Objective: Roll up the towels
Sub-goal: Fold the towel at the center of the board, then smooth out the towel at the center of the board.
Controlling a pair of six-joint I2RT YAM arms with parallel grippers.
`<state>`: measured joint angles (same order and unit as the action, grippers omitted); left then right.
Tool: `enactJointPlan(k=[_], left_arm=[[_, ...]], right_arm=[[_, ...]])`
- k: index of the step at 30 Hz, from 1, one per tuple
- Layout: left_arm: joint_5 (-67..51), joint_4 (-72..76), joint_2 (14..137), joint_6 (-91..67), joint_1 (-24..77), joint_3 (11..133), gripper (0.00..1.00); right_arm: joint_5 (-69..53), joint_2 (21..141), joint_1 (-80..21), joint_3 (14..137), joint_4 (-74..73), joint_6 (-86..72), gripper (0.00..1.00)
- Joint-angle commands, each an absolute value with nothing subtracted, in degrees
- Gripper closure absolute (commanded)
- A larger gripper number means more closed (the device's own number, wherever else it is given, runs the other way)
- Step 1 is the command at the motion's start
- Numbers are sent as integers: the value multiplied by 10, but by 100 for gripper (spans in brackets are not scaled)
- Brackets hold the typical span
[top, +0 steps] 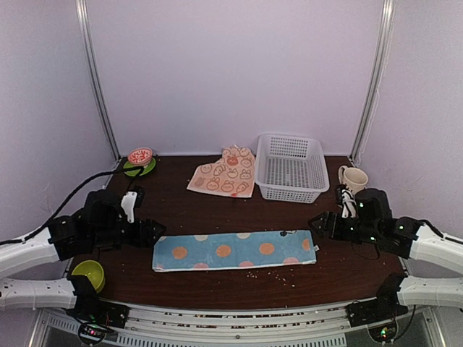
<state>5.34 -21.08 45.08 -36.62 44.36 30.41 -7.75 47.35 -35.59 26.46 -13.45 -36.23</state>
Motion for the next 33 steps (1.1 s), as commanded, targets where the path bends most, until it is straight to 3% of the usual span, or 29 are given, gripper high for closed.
enactJointPlan(k=[1, 5, 15, 24, 28, 33], left_arm=[[67, -186, 605, -387, 446, 360, 41], [72, -174, 730, -396, 442, 401, 54], [13, -129, 840, -418, 414, 400, 77], [17, -128, 843, -432, 399, 327, 80], [20, -143, 815, -423, 394, 312, 80], [14, -189, 730, -405, 395, 344, 60]], right_arm=[[-78, 574, -354, 298, -100, -382, 34], [-54, 652, -354, 304, -37, -390, 49], [-84, 833, -322, 355, 6, -447, 58], [-86, 877, -276, 353, -15, -444, 58], [-100, 848, -265, 361, -29, -420, 52], [-128, 767, -285, 383, -87, -393, 36]])
